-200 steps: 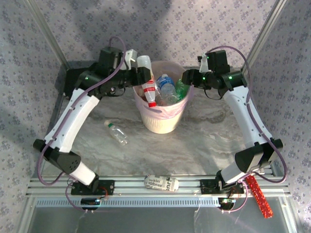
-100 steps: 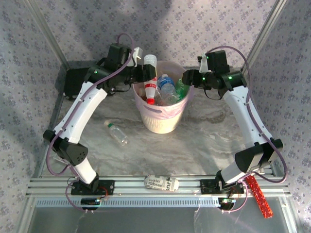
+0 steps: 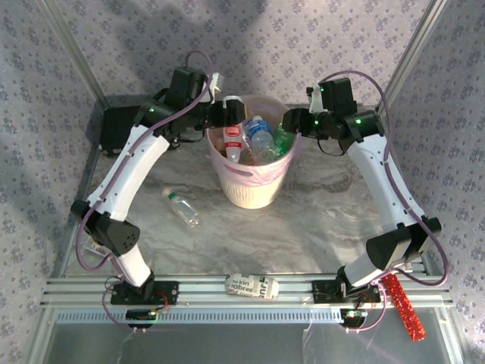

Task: Put the plastic bottles in the bin

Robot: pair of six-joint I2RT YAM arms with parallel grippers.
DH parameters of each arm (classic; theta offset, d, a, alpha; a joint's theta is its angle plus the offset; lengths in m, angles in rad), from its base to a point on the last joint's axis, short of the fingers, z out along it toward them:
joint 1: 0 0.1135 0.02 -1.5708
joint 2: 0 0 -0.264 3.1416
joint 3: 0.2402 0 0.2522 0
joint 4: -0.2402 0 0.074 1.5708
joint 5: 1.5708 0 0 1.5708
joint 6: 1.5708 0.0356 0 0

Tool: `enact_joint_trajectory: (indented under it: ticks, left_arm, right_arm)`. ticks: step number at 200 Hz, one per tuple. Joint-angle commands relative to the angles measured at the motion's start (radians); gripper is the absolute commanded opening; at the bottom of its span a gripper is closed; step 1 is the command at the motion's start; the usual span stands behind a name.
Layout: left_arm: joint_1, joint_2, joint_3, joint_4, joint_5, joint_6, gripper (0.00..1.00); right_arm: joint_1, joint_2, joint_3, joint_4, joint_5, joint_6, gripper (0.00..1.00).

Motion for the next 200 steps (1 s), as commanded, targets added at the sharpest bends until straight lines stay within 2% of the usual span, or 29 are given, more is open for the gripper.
enact_joint_trajectory:
  ticks: [1,41,60,88,113,158,182,200]
  left_arm:
    - [0.016,-0.059,0.016,-0.041,-0.051,0.056,0.74]
    - [0.073,-0.168,-0.094,-0.059,-0.111,0.084,0.69]
    - [0.136,-0.279,-0.261,-0.020,-0.116,0.057,0.70]
    - [0.280,-0.455,-0.533,0.038,-0.071,-0.003,0.74]
    - [0.375,-0.561,-0.764,0.099,-0.026,-0.059,0.81]
    - [0.421,-0.592,-1.123,0.358,0.081,-0.230,0.99]
    - [0.420,-0.589,-1.243,0.447,0.058,-0.291,1.00]
    - [0.421,-0.588,-1.310,0.508,0.047,-0.329,1.00]
  right_arm:
    - [0.013,-0.016,0.049,-0.032,0.020,-0.025,0.60]
    - [0.024,-0.019,0.066,-0.042,0.033,-0.030,0.60]
    - [0.024,-0.019,0.062,-0.044,0.035,-0.031,0.60]
    - [0.022,-0.018,0.056,-0.038,0.034,-0.033,0.60]
    - [0.019,-0.013,0.052,-0.037,0.031,-0.034,0.60]
    - [0.016,-0.018,0.041,-0.047,0.034,-0.035,0.60]
    - [0.016,-0.025,0.038,-0.048,0.034,-0.035,0.61]
    - [0.016,-0.025,0.040,-0.049,0.033,-0.034,0.66]
